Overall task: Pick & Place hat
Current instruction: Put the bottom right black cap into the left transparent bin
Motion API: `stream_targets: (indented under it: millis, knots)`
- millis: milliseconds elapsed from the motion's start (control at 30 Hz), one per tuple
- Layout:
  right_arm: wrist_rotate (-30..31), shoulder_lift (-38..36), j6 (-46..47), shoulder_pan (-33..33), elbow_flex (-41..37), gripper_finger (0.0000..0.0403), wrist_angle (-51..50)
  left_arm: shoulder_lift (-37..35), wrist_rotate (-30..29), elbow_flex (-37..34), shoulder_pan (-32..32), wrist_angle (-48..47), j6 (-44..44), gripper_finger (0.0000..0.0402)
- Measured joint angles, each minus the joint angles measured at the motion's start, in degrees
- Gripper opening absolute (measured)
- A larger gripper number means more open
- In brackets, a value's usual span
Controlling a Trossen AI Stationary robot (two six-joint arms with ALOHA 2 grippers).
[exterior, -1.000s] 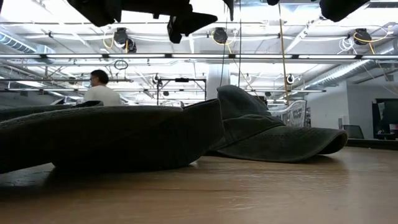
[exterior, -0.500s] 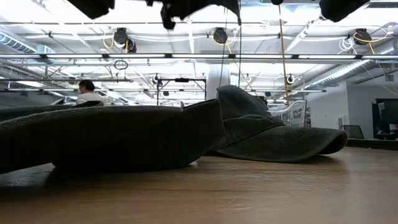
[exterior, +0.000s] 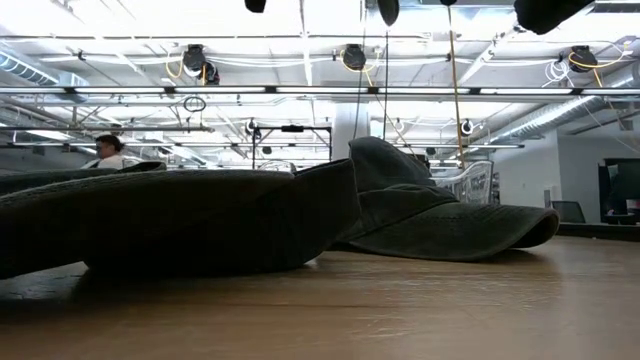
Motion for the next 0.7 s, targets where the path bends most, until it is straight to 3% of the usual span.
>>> stream_targets:
  millis: [467,600,700]
  knots:
    - [-4.19,0.02,2.20,1.21,0.00,0.0000,-2.00,0.61,-2.54,0.00,2.11,-4.27,3.48,0.0256]
    - [-4.18,0.02,1.56,1.57,0.00,0.0000,-2.89,0.61,-2.35,0.00,3.61,-4.45,1.96,0.0248]
    - [-4.18,0.02,1.55,1.55,0.00,0.0000,-3.83,0.61,-1.48,0.00,4.53,-5.33,0.53,0.0219]
